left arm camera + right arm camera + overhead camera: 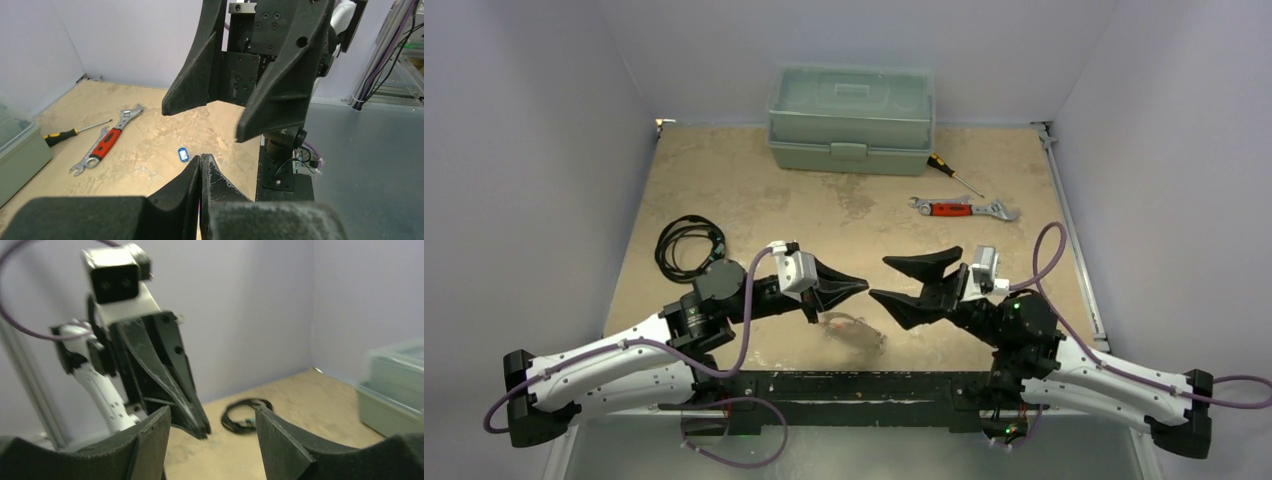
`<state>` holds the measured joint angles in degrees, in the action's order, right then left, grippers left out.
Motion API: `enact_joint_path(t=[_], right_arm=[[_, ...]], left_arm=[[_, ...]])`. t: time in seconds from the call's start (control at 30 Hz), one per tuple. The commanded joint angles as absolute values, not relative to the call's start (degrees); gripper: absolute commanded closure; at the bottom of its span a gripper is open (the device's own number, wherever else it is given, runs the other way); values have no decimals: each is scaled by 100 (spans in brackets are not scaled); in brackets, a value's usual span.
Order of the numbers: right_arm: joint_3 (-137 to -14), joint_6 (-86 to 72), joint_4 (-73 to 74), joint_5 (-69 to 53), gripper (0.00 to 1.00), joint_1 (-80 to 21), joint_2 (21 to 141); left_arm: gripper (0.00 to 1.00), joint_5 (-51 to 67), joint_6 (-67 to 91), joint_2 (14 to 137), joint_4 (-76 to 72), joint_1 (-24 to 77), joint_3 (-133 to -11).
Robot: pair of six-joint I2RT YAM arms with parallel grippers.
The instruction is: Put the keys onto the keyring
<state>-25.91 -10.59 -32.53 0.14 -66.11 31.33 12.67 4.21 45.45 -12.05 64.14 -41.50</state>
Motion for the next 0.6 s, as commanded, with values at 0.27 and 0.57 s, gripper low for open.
enact_joint_path(t=[0.27,0.57], right_arm=[[-3183,-1460,-679,1615,38,-6636,4116],[-3277,-2179,-555,246,31,-6668,6214]], left_arm=[[95,-1338,393,4193,199,6381,-3999],[8,-4356,288,4122,1516,6381,-4224]])
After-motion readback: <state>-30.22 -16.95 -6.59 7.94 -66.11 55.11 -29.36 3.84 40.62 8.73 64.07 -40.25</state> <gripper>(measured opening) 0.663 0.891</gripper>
